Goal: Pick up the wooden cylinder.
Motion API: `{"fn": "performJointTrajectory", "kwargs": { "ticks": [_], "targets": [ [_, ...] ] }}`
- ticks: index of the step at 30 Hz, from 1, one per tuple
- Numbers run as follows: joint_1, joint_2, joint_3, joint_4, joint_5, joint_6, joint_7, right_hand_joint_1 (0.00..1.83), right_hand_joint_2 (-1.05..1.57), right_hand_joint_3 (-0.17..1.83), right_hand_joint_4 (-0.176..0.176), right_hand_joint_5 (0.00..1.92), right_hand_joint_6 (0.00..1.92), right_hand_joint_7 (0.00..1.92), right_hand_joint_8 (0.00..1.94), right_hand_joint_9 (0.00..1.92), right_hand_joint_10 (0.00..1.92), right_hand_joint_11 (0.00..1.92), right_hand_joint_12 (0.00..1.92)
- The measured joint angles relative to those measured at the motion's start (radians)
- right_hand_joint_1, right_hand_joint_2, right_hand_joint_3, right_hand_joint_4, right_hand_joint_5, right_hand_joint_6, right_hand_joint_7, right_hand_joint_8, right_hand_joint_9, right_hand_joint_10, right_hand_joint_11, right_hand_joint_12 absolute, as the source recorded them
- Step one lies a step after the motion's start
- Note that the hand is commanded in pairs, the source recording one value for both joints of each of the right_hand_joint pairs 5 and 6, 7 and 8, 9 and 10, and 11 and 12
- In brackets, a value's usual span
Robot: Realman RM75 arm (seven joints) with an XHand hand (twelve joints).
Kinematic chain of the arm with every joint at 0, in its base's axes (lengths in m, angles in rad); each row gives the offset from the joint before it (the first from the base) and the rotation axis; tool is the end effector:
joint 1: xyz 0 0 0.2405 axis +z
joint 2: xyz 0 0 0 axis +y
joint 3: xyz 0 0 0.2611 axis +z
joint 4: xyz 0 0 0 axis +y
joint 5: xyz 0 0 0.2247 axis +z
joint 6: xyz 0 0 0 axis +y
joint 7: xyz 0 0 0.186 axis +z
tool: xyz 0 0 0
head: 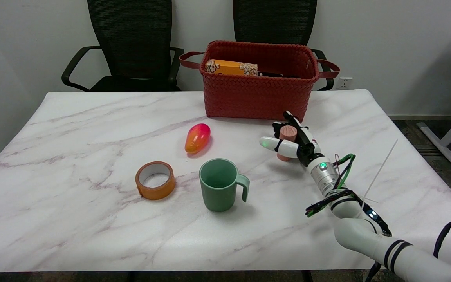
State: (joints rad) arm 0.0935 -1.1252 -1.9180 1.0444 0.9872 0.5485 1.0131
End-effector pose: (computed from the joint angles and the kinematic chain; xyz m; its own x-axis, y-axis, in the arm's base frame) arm -0.3518 -0.3991 0.3748 0.1627 0.1699 0.9719 -0.9864 0.0519 0.1561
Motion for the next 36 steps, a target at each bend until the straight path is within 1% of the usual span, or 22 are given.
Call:
{"fn": "performJointTrajectory", "kwargs": {
  "ticks": [3,4,5,6,8,9,10,12,13,14,16,17,21,24,28,32,36],
  "targets": [
    [0.001,-0.001,-0.002,-0.003,0.006,0.0,0.0,1.09,0.74,-0.17,0.0,0.31,0.31,0.69,0.69,0.53,0.53,0.55,0.55],
    [0.001,-0.001,-0.002,-0.004,0.008,0.0,0.0,1.09,0.75,-0.17,0.0,0.41,0.41,0.74,0.74,0.58,0.58,0.61,0.61],
    [0.001,-0.001,-0.003,-0.005,0.009,0.0,0.0,1.07,0.77,-0.17,0.0,0.53,0.53,0.83,0.83,0.64,0.64,0.67,0.67],
    [0.002,-0.001,-0.003,-0.006,0.011,0.0,0.0,1.06,0.79,-0.17,0.0,0.61,0.61,0.93,0.93,0.7,0.7,0.72,0.72],
    [0.002,-0.002,-0.003,-0.01,0.014,0.001,0.0,1.04,0.81,-0.17,0.0,0.67,0.67,1.11,1.11,0.81,0.81,0.82,0.82],
    [0.002,-0.002,-0.003,-0.012,0.016,0.002,0.0,1.03,0.82,-0.17,0.0,0.7,0.7,1.17,1.17,0.91,0.91,0.93,0.93],
    [0.002,-0.002,-0.003,-0.014,0.019,0.003,0.0,1.02,0.83,-0.17,0.0,0.75,0.75,1.23,1.23,1.01,1.01,1.08,1.08],
    [0.002,-0.003,-0.004,-0.017,0.025,0.005,-0.001,1.02,0.83,-0.17,0.0,0.82,0.82,1.32,1.32,1.16,1.16,1.29,1.29],
    [0.002,-0.004,-0.004,-0.019,0.029,0.007,0.0,1.02,0.83,-0.17,0.0,0.83,0.83,1.35,1.35,1.21,1.21,1.35,1.35],
    [0.002,-0.005,-0.004,-0.02,0.033,0.01,0.0,1.02,0.84,-0.17,0.0,0.85,0.85,1.4,1.4,1.33,1.33,1.51,1.51],
    [0.003,-0.007,-0.004,-0.023,0.039,0.013,0.0,1.01,0.85,-0.17,0.0,0.92,0.92,1.47,1.47,1.43,1.43,1.61,1.61],
    [0.003,-0.008,-0.005,-0.024,0.041,0.014,0.0,0.99,0.85,-0.17,0.0,1.04,1.04,1.58,1.58,1.51,1.51,1.71,1.71],
    [0.003,-0.011,-0.007,-0.03,0.05,0.019,0.0,0.98,0.87,-0.17,0.0,1.27,1.27,1.71,1.71,1.66,1.66,1.9,1.9],
    [0.005,-0.012,-0.008,-0.033,0.054,0.02,0.0,0.97,0.89,-0.17,0.0,1.46,1.46,1.85,1.85,1.79,1.79,1.92,1.92],
    [0.005,-0.014,-0.008,-0.037,0.059,0.022,0.001,0.96,0.92,-0.17,0.0,1.57,1.57,1.89,1.89,1.84,1.84,1.92,1.92],
    [0.005,-0.015,-0.009,-0.039,0.063,0.026,0.001,0.96,0.95,-0.17,0.0,1.62,1.62,1.91,1.91,1.86,1.86,1.92,1.92],
    [0.004,-0.016,-0.01,-0.04,0.067,0.035,0.0,0.96,0.96,-0.17,0.0,1.63,1.63,1.92,1.92,1.87,1.87,1.92,1.92]
  ]
}}
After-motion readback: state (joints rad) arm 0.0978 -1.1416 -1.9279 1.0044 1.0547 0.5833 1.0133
